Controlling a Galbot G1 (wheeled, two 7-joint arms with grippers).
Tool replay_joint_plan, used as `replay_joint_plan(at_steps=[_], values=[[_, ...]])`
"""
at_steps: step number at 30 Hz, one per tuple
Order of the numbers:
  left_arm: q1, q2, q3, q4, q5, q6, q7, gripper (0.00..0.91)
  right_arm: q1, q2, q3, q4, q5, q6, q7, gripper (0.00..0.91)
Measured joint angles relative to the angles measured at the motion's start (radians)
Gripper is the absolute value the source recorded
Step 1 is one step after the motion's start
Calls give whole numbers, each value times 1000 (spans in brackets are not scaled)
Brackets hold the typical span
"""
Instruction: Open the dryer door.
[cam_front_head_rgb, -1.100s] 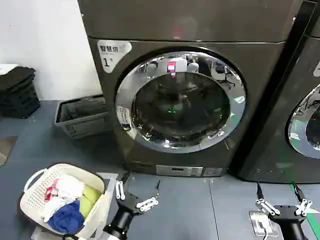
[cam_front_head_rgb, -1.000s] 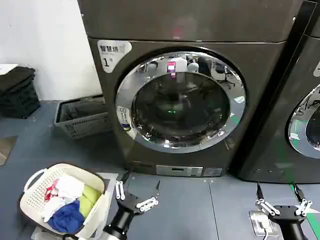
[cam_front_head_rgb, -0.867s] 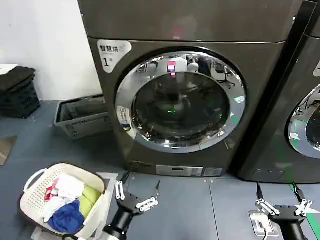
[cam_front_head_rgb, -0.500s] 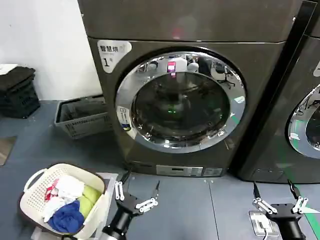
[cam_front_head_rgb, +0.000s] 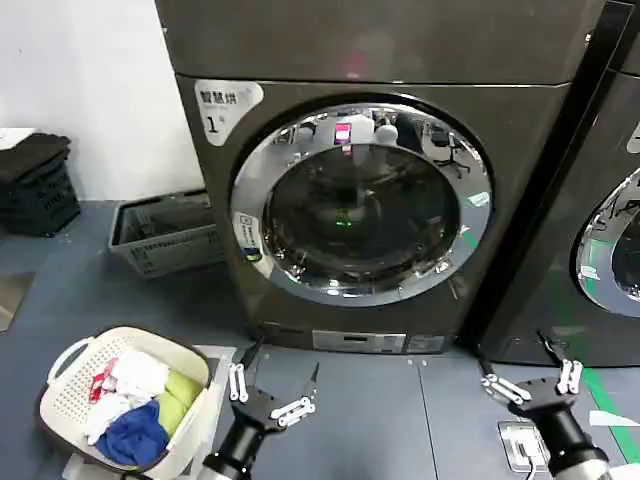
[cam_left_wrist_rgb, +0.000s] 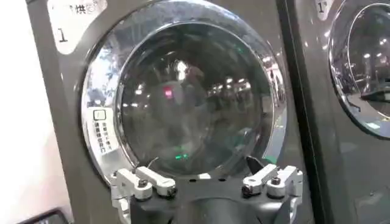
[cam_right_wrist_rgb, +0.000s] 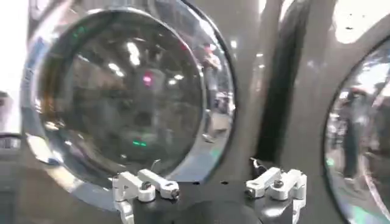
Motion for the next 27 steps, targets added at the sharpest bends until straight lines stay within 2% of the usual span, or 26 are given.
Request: replay_joint_plan(at_steps=[5,14,27], values=[[5,-4,0,-1,6,-2,0,907,66,-88,-59,-21,64,-18,2,907],[15,-4,0,-7,12,-5,0,907,184,-234,-153,-63,179,-15,1,907],[22,-11,0,-16,24,-6,2,907,420,-389,-336,-154,288,-14,-4,907]])
